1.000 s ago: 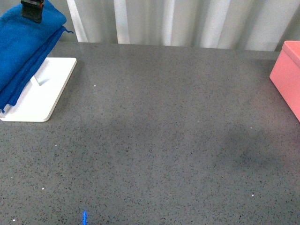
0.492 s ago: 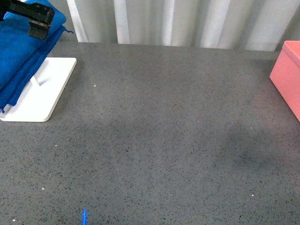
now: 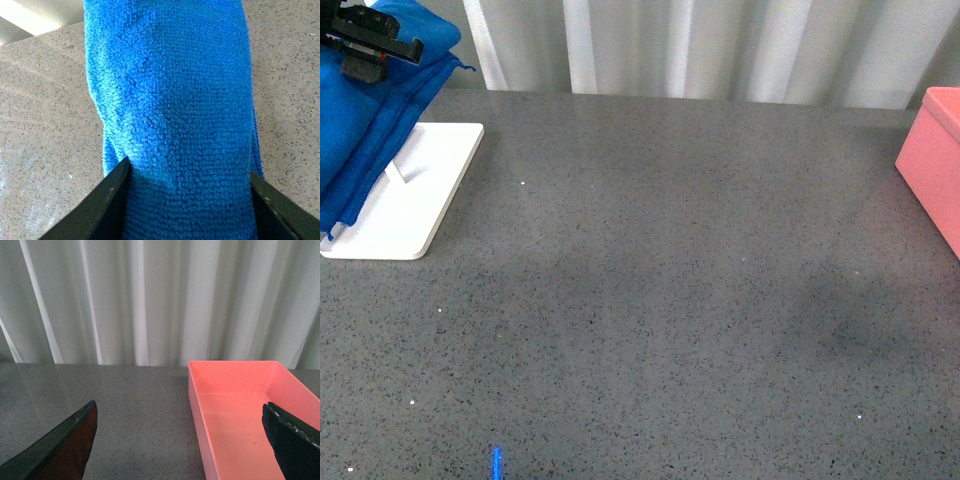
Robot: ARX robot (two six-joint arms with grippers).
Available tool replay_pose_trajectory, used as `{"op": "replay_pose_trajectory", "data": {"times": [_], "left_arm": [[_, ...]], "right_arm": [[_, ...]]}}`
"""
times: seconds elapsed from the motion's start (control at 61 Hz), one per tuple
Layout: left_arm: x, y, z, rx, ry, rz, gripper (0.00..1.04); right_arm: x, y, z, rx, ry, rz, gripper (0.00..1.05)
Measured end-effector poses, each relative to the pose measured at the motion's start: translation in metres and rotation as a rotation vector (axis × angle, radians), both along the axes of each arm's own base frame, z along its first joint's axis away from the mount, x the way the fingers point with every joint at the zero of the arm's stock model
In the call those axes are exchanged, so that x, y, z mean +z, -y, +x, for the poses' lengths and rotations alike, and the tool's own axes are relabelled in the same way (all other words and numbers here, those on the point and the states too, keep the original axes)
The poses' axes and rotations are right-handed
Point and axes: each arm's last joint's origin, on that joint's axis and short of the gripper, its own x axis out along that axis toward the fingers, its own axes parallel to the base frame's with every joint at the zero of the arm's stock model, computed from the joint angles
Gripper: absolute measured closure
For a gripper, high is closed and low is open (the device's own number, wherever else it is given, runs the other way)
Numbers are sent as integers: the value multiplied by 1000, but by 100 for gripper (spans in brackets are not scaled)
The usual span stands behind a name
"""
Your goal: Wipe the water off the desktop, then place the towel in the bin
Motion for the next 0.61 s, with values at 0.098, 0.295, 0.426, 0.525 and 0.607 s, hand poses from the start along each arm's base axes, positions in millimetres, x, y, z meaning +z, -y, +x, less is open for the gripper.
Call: {"op": "replay_pose_trajectory", "data": {"times": [0.098, 0.295, 0.426, 0.525, 0.607], "left_arm": [[0, 0, -1, 0, 10, 2, 79], [4, 0, -4, -14, 22, -8, 99], [18, 2, -8, -41, 35, -39, 99], [44, 4, -15, -65, 86, -62, 99], [72, 8, -22, -87, 153, -89, 99]], "right_arm": [[0, 0, 0, 0, 0, 0, 7], [0, 0, 0, 0, 0, 0, 7], [0, 0, 0, 0, 0, 0, 7], [0, 0, 0, 0, 0, 0, 7], [0, 0, 0, 0, 0, 0, 7]]}}
